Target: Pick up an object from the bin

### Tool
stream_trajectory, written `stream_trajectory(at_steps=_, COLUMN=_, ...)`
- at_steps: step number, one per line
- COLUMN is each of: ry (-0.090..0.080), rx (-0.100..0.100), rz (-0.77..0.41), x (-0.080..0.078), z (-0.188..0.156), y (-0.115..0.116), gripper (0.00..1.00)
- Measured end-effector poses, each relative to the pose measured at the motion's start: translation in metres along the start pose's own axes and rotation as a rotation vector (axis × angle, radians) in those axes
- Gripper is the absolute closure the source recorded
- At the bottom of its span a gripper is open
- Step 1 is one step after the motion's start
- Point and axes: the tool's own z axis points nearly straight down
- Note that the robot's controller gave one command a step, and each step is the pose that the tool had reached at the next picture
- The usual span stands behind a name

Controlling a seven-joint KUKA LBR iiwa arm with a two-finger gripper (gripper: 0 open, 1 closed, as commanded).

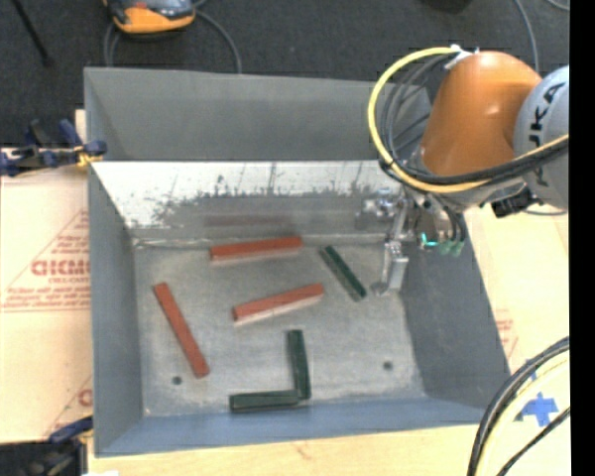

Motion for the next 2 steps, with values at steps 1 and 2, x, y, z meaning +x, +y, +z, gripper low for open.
stream_trajectory(at_steps=1, ry=-0.005, rx=0.001, rz=-0.003, x=-0.002, z=0.005, y=0.000, gripper=0.00)
stream_trajectory(at_steps=2, ry=0.009, rx=-0.003, rz=-0.187, x=0.031, z=0.040, y=-0.014, gripper=0.00)
